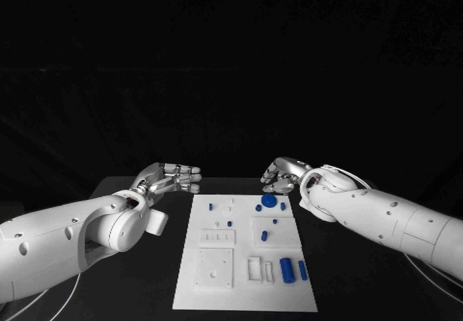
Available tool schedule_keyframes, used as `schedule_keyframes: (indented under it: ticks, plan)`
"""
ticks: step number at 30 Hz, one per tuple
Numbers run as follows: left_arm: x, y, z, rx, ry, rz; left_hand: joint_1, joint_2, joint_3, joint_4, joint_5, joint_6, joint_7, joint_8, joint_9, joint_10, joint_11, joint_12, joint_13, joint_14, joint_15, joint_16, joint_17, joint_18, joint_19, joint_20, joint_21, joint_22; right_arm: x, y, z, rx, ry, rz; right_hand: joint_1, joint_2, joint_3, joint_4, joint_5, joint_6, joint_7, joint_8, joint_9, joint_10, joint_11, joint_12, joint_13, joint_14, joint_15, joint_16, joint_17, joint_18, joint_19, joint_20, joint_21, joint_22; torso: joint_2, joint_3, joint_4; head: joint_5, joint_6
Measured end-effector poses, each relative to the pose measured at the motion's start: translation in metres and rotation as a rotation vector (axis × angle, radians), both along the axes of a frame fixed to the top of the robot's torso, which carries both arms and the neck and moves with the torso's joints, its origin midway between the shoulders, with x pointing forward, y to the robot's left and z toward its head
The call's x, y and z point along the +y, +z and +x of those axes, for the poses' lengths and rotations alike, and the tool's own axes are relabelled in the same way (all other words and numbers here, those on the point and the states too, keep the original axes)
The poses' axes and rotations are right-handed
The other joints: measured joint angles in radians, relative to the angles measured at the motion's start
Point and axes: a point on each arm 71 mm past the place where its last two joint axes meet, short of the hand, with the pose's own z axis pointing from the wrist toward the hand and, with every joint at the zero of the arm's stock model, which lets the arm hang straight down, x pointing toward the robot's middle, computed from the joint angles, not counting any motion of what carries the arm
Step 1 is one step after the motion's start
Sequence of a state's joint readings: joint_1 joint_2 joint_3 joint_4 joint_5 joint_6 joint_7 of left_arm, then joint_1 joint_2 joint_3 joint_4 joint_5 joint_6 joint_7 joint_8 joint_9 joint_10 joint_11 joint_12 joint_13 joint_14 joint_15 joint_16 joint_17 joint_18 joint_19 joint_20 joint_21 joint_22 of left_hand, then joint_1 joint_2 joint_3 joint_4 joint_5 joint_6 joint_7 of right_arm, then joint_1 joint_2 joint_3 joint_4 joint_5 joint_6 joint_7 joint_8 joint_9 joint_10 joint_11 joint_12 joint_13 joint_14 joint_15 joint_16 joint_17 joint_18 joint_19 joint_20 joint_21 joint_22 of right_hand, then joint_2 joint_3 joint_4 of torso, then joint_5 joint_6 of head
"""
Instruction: Assemble the parts on the task board
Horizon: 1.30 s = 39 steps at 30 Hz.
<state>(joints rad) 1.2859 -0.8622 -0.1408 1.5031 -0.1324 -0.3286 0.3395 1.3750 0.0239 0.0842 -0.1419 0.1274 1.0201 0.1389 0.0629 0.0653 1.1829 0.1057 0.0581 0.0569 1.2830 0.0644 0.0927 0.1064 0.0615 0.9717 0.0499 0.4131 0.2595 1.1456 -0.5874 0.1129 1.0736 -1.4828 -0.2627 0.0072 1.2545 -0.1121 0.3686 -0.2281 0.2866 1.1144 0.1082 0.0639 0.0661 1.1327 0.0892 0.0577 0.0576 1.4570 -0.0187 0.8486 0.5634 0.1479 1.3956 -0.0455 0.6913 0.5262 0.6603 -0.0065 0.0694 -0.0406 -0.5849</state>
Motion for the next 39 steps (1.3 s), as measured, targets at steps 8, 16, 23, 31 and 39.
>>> schedule_keyframes:
  ticks: [8,16,23,31,39]
  plan:
    - [-0.004,0.01,-0.007,-0.025,-0.039,0.006,-0.008,0.001,-0.008,-0.008,0.0,0.02,-0.005,0.0,0.001,0.011,-0.011,0.0,0.001,0.004,-0.004,0.0,0.007,0.0,-0.005,-0.002,0.015,0.009,0.013,0.0,0.0,-0.063,0.014,-0.123,0.013,-0.013,-0.01,0.014,-0.012,-0.006,-0.001,0.0,0.0,0.0,0.0,0.0,0.0,-0.005,0.005,0.039,-0.039,0.015,-0.002,0.008,0.002,0.056,0.037,-0.0032,0.0189,-0.014,0.016]
    - [-0.007,0.016,-0.009,-0.041,-0.058,0.011,-0.008,0.001,-0.008,-0.014,0.0,0.022,-0.004,0.0,0.001,0.011,-0.011,0.0,0.001,0.004,-0.004,0.004,0.008,0.0,-0.009,-0.006,0.018,0.011,0.014,-0.003,0.003,-0.08,-0.004,-0.187,0.022,-0.022,-0.018,0.034,-0.024,-0.016,0.008,0.0,0.0,-0.013,0.002,0.0,0.0,-0.01,0.01,0.058,-0.063,0.014,0.006,0.015,-0.024,0.093,0.059,-0.0045,0.032,-0.025,0.022]
    - [-0.008,0.018,-0.009,-0.046,-0.064,0.015,-0.008,0.001,-0.012,-0.018,0.0,0.022,-0.004,0.0,0.001,0.005,-0.005,0.0,0.001,0.004,-0.004,0.008,0.009,0.0,-0.009,-0.006,0.022,0.012,0.011,-0.007,0.005,-0.074,-0.02,-0.228,0.022,-0.022,-0.018,0.034,-0.024,-0.016,0.008,0.0,0.0,-0.012,0.002,0.0,0.0,-0.014,0.006,0.07,-0.072,0.014,0.023,0.015,-0.048,0.124,0.072,-0.0053,0.0371,-0.031,0.021]
    - [-0.008,0.018,-0.009,-0.047,-0.068,0.017,-0.011,-0.002,-0.012,-0.018,0.0,0.022,-0.004,0.0,0.001,0.002,-0.002,0.0,0.001,0.004,-0.004,0.008,0.01,0.0,-0.009,-0.006,0.022,0.013,0.007,-0.013,0.005,-0.058,-0.032,-0.265,0.026,-0.026,-0.014,0.038,-0.024,-0.015,0.008,0.0,0.0,-0.012,0.002,0.0,0.0,-0.014,0.006,0.074,-0.079,0.014,0.032,0.013,-0.071,0.159,0.085,-0.0057,0.0395,-0.036,0.023]
    - [-0.008,0.018,-0.009,-0.046,-0.07,0.017,-0.016,0.001,-0.016,-0.022,0.0,0.022,-0.004,0.0,0.001,-0.002,0.002,0.0,0.001,0.004,-0.004,0.011,0.011,0.0,-0.009,-0.006,0.022,0.013,0.008,-0.019,0.004,-0.044,-0.035,-0.283,0.026,-0.026,-0.011,0.041,-0.024,-0.015,0.008,0.0,0.0,-0.012,0.002,0.0,0.0,-0.014,0.006,0.074,-0.083,0.013,0.043,0.014,-0.101,0.194,0.095,-0.0058,0.0427,-0.039,0.025]
